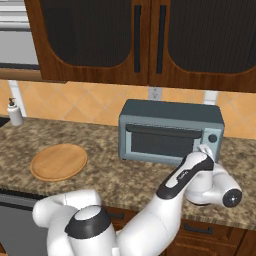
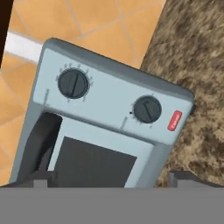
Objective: Pick up the kebab skewer and baguette bread, and place them inside the toaster oven. Close the toaster oven door and start by setting the timer.
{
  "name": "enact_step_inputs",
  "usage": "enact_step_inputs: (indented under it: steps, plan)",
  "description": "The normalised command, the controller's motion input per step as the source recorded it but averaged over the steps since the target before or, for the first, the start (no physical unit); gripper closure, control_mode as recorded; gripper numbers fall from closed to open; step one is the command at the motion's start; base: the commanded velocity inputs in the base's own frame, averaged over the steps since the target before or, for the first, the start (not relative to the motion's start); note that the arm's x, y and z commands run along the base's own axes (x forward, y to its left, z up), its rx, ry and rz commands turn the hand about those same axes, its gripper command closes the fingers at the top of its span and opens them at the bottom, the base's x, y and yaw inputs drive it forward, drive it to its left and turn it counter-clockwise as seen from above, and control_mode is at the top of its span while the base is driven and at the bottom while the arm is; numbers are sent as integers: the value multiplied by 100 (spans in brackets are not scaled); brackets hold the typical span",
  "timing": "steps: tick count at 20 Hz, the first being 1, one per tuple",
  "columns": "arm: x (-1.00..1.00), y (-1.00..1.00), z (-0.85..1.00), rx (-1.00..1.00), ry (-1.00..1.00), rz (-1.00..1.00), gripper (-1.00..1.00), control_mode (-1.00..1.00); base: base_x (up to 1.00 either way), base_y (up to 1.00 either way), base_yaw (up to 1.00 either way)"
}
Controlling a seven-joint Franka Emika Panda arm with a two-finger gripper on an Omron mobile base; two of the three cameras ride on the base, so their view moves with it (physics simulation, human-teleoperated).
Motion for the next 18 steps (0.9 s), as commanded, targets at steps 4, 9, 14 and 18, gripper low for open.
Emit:
enact_step_inputs:
  steps: [4,9,14,18]
  plan:
    - [19,-21,-10,5,0,-7,-100,-100,0,0,0]
    - [11,-17,-24,4,0,-6,-100,-100,0,0,0]
    - [13,0,-18,6,0,-1,-100,-100,0,0,0]
    - [25,0,-4,6,0,0,-100,-100,0,0,0]
